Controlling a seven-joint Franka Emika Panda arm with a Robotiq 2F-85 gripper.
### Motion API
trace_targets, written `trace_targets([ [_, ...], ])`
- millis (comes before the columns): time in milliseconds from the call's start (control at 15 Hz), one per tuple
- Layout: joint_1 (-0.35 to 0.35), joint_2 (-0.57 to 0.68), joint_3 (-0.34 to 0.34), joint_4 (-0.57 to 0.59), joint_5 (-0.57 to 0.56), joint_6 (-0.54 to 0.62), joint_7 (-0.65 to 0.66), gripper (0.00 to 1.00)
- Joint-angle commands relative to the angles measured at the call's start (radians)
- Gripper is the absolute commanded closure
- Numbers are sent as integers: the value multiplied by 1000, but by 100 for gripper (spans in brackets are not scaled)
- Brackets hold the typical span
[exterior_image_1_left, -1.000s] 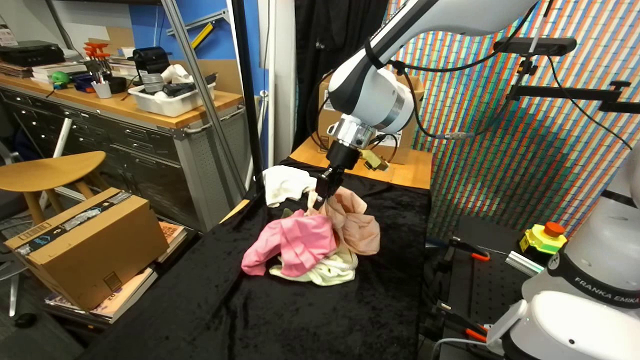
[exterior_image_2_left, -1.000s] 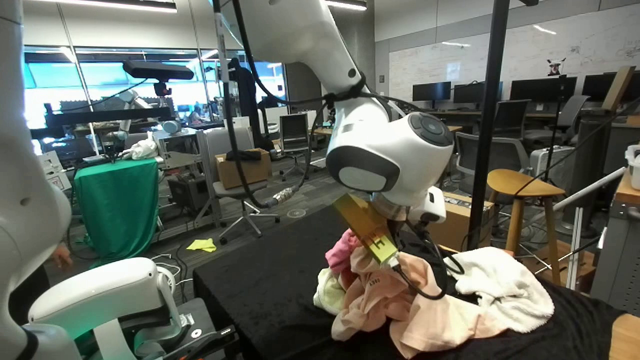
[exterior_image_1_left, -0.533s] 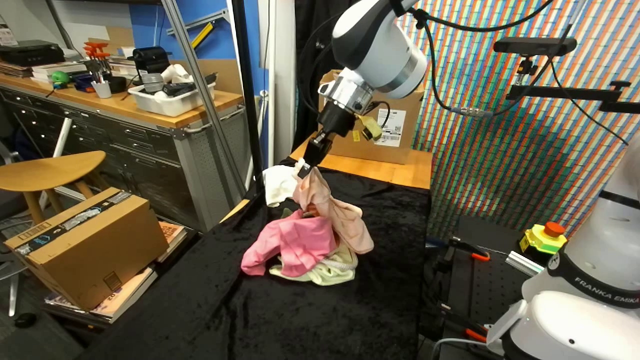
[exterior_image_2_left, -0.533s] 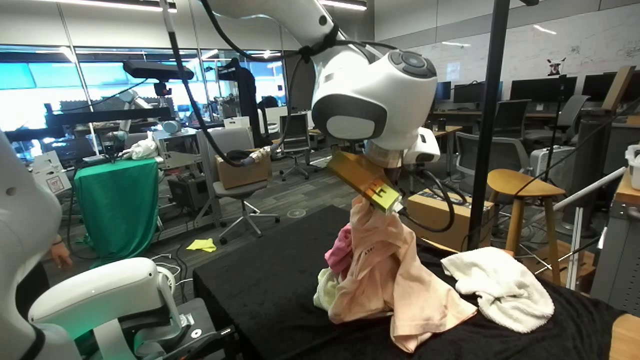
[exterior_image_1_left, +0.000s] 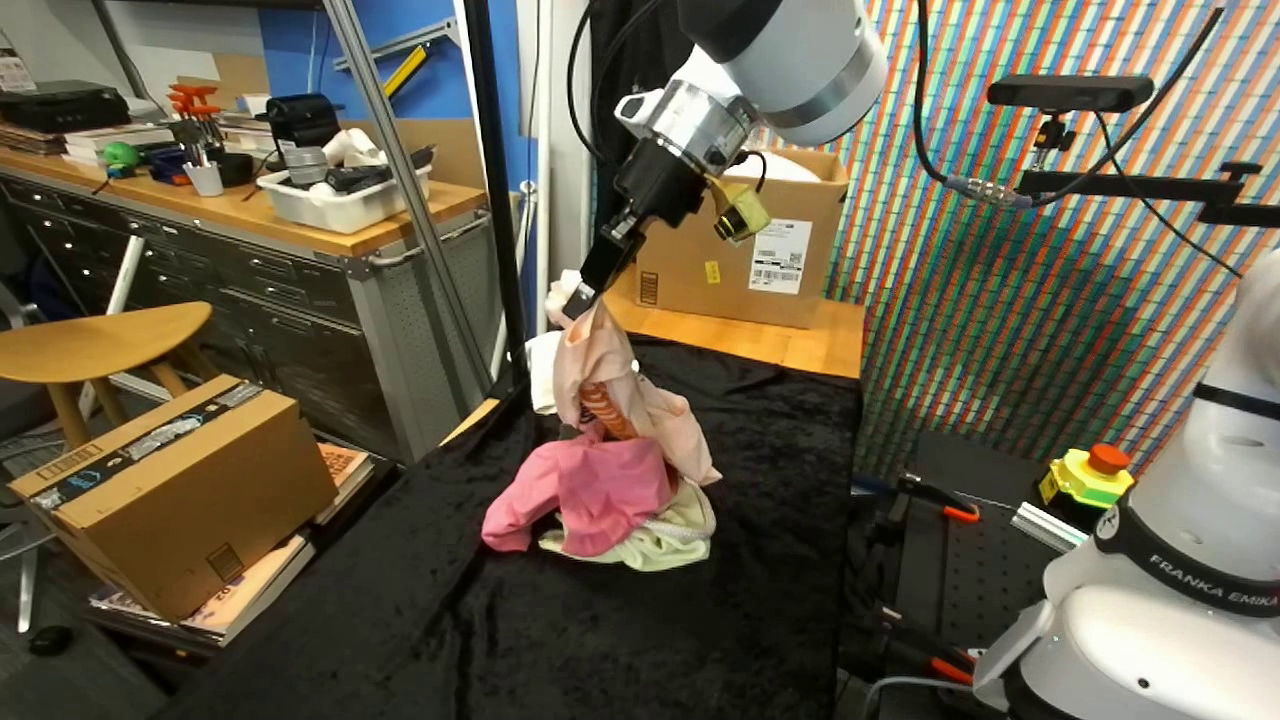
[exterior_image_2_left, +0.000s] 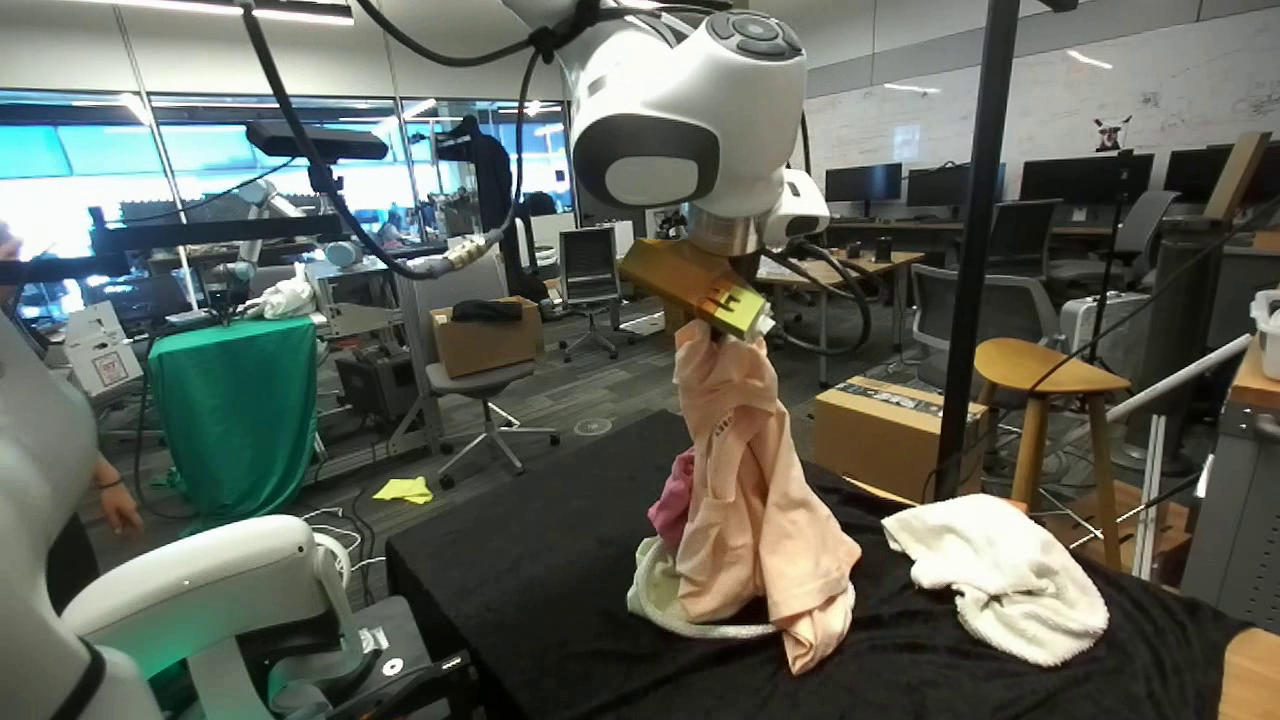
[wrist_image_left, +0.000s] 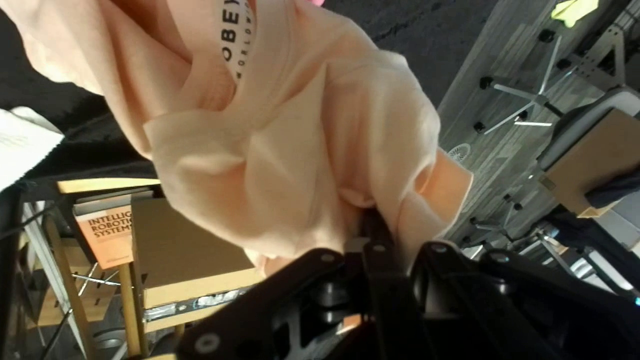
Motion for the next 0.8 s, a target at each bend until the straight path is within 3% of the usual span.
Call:
trace_targets([
  [0,67,-7,-2,20,-34,4,35,91],
  [400,113,132,6,39,-163,16,152,91],
  [467,116,157,8,39,-189,25,169,65],
  [600,113,184,9,41,-228,21,199,62],
  [733,108,200,12,40,-257,25,225,47],
])
